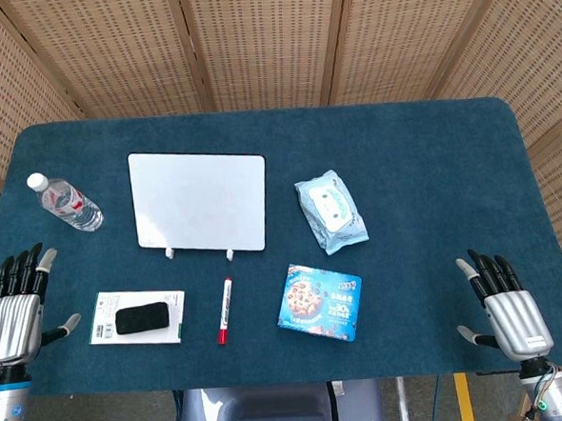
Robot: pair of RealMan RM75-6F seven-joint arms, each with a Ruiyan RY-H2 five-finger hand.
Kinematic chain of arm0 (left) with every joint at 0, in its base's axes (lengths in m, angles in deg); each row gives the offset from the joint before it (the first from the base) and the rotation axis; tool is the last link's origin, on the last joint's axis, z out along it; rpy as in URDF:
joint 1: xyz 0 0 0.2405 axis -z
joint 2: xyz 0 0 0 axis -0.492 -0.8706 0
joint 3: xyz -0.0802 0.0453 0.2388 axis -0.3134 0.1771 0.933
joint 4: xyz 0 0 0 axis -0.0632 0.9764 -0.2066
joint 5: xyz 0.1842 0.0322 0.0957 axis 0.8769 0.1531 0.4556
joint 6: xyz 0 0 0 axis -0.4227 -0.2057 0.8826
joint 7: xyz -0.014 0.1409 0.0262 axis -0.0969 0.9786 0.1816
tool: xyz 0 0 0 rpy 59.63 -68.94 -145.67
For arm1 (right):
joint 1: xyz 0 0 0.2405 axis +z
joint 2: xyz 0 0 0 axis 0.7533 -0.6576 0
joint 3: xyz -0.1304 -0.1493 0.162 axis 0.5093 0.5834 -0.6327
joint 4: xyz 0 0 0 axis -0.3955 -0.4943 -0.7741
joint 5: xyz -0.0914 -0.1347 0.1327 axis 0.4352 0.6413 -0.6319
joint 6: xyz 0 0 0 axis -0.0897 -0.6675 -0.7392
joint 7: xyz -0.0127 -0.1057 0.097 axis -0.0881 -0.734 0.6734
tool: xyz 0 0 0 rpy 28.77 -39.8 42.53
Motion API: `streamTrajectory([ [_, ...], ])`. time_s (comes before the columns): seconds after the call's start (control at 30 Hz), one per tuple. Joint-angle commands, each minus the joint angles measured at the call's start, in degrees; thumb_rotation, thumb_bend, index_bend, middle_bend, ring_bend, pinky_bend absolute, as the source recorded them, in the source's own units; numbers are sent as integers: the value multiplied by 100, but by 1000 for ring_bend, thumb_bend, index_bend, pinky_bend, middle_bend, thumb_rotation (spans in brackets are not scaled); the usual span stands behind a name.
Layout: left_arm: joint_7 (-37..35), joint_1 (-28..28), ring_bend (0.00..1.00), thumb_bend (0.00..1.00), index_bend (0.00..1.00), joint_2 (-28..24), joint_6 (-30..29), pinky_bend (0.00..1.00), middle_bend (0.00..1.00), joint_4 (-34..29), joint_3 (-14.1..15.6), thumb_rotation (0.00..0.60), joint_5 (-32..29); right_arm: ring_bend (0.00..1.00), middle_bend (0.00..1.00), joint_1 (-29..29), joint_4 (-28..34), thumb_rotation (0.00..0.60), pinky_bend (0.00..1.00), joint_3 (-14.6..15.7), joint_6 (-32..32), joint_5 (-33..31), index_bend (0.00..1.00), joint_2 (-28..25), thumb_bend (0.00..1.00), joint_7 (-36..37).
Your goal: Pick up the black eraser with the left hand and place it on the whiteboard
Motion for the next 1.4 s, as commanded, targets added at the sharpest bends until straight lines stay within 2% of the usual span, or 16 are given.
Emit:
streamTrajectory([
  [0.03, -86, 23, 0, 0, 0, -2, 83, 0, 0, -35, 42, 600, 25, 0, 0, -1, 2, 600, 0, -5, -5, -5, 0, -13, 51, 31],
  [0.17, -236, 102, 0, 0, 10, -31, 310, 0, 0, -107, 95, 600, 11, 0, 0, 1, 7, 600, 0, -20, 10, -46, 0, -22, 51, 49],
  [0.37, -133, 221, 0, 0, 99, 18, 625, 0, 0, -264, 191, 600, -36, 0, 0, -10, 17, 600, 0, -54, -29, -78, 0, -45, 52, 105],
  [0.73, 398, 397, 0, 19, 227, 28, 1315, 0, 0, -749, 346, 600, -764, 0, 0, -26, 19, 600, 0, -59, -64, -73, 0, -102, 52, 250],
  [0.97, 524, 613, 0, 55, 240, 114, 1773, 0, 0, -784, 322, 600, -1365, 0, 0, -49, 23, 600, 0, -32, -126, 11, 0, -113, 52, 263],
  [1.4, 888, 870, 0, 69, 260, 400, 1950, 0, 0, -667, 248, 600, -1936, 0, 0, -56, 22, 600, 0, -30, -142, 33, 0, -124, 53, 299],
])
